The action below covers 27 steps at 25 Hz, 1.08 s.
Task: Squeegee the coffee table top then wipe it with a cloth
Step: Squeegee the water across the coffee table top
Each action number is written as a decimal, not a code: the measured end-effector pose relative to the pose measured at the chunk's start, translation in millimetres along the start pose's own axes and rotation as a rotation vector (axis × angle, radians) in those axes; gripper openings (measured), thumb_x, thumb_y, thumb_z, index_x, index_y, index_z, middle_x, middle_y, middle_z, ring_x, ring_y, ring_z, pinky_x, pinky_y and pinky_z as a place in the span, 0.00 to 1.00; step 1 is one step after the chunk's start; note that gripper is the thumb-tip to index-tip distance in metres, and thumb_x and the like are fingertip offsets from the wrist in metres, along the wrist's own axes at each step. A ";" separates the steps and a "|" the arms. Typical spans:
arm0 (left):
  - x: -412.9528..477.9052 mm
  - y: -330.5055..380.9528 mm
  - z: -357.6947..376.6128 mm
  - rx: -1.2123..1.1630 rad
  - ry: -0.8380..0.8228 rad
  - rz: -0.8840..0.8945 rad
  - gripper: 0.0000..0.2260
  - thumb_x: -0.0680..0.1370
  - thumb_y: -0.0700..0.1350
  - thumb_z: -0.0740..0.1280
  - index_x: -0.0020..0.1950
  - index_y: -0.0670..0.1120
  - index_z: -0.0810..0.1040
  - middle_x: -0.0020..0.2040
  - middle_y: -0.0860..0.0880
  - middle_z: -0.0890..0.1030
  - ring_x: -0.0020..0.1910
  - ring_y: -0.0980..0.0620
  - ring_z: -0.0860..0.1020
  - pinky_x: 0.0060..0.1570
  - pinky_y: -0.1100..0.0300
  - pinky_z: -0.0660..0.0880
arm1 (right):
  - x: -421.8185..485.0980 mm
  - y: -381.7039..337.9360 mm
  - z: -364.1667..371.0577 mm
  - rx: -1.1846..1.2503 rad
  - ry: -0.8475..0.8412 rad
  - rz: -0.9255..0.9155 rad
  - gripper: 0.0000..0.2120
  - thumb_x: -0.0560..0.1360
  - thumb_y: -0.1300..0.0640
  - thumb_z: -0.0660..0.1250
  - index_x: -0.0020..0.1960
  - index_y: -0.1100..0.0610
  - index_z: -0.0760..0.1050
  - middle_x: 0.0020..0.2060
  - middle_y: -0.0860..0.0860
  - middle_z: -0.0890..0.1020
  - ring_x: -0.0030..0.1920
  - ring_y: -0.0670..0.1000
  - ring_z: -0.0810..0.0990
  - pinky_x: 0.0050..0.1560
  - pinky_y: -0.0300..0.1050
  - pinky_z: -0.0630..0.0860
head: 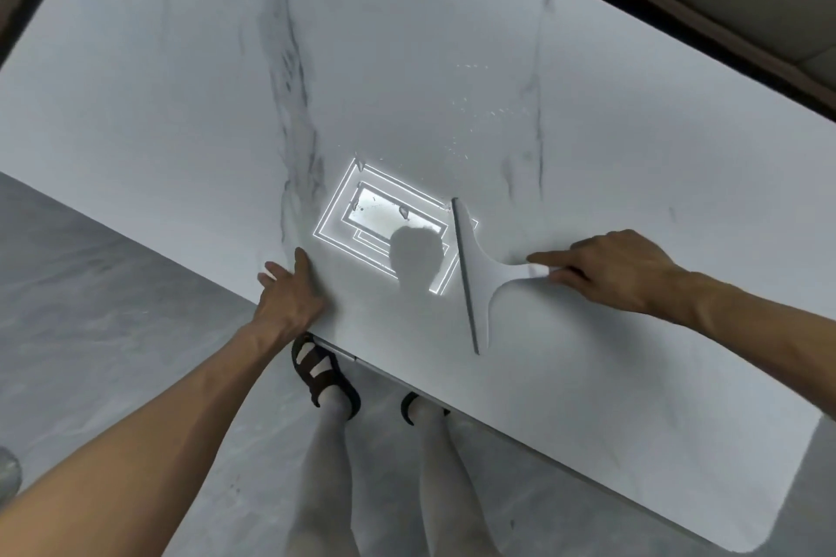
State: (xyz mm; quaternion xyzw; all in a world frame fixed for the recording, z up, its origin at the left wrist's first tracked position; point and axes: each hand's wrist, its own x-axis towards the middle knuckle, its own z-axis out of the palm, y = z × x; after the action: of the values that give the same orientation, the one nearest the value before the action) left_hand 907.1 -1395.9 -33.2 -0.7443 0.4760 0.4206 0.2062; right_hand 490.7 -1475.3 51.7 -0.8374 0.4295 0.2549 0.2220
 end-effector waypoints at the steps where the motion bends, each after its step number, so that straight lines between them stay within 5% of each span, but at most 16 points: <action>1: -1.6 1.4 -2.8 -0.007 -0.002 0.004 0.35 0.76 0.38 0.57 0.78 0.47 0.42 0.76 0.29 0.44 0.75 0.27 0.46 0.72 0.39 0.58 | -3.7 3.3 -4.3 -0.028 0.010 -0.001 0.19 0.81 0.39 0.46 0.71 0.29 0.60 0.47 0.42 0.81 0.47 0.51 0.81 0.43 0.43 0.72; 5: -10.0 -9.4 -13.0 -0.209 0.229 -0.007 0.27 0.73 0.36 0.57 0.72 0.48 0.61 0.63 0.37 0.74 0.63 0.33 0.72 0.57 0.48 0.71 | 25.4 -51.4 -6.4 -0.067 0.048 -0.202 0.20 0.80 0.38 0.46 0.71 0.29 0.59 0.47 0.44 0.81 0.47 0.52 0.82 0.39 0.42 0.65; 7: -9.7 -27.2 -22.0 -0.361 0.424 -0.079 0.23 0.74 0.36 0.58 0.68 0.47 0.67 0.60 0.42 0.80 0.58 0.37 0.77 0.53 0.51 0.73 | 65.6 -111.5 0.8 -0.065 0.050 -0.320 0.20 0.81 0.38 0.48 0.72 0.32 0.61 0.49 0.46 0.82 0.48 0.53 0.82 0.40 0.42 0.63; 12: 16.8 -52.2 -44.5 -0.360 0.547 -0.112 0.24 0.73 0.34 0.58 0.70 0.44 0.68 0.65 0.42 0.77 0.63 0.39 0.74 0.59 0.50 0.72 | 148.2 -192.0 -0.6 0.001 0.091 -0.346 0.19 0.82 0.40 0.50 0.72 0.37 0.66 0.53 0.51 0.84 0.50 0.56 0.82 0.42 0.44 0.67; 14: 24.2 -46.8 -47.4 -0.357 0.517 -0.077 0.25 0.73 0.34 0.58 0.70 0.45 0.67 0.66 0.42 0.75 0.64 0.40 0.74 0.60 0.50 0.71 | 150.9 -166.7 -5.8 0.044 0.132 -0.267 0.18 0.81 0.40 0.50 0.70 0.34 0.68 0.52 0.49 0.84 0.50 0.55 0.82 0.44 0.46 0.71; 18: 29.7 -17.2 -53.0 -0.379 0.455 0.060 0.18 0.72 0.34 0.59 0.61 0.44 0.71 0.59 0.44 0.78 0.56 0.40 0.77 0.45 0.56 0.68 | 108.3 -66.8 -15.1 0.151 0.167 0.038 0.18 0.81 0.38 0.48 0.68 0.31 0.66 0.54 0.45 0.84 0.52 0.53 0.81 0.44 0.45 0.72; 22: 31.9 4.4 -67.0 -0.406 0.370 0.101 0.20 0.75 0.36 0.61 0.67 0.44 0.69 0.62 0.45 0.77 0.60 0.42 0.76 0.48 0.59 0.67 | 42.6 -1.7 -23.7 0.190 0.190 0.342 0.18 0.79 0.35 0.44 0.66 0.26 0.63 0.53 0.40 0.83 0.50 0.51 0.81 0.39 0.44 0.68; 24: 33.3 9.7 -76.6 -0.424 0.368 0.119 0.18 0.76 0.37 0.61 0.65 0.43 0.70 0.60 0.44 0.78 0.59 0.42 0.76 0.47 0.59 0.68 | 30.0 -4.1 -35.0 0.185 0.197 0.336 0.19 0.77 0.32 0.42 0.65 0.25 0.62 0.53 0.38 0.83 0.50 0.50 0.81 0.38 0.43 0.68; 27: 36.1 7.0 -95.1 -0.478 0.374 0.068 0.19 0.76 0.37 0.61 0.68 0.42 0.67 0.61 0.43 0.78 0.59 0.40 0.76 0.49 0.57 0.70 | 62.4 -49.5 -46.6 0.172 0.147 0.094 0.20 0.77 0.33 0.43 0.67 0.25 0.60 0.52 0.38 0.83 0.52 0.48 0.81 0.42 0.42 0.70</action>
State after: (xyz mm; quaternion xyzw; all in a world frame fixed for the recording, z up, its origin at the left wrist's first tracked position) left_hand 948.8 -1485.7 -8.8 -0.8198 0.4180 0.3831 -0.0803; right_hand 574.1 -1514.3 56.7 -0.8108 0.5035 0.1651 0.2486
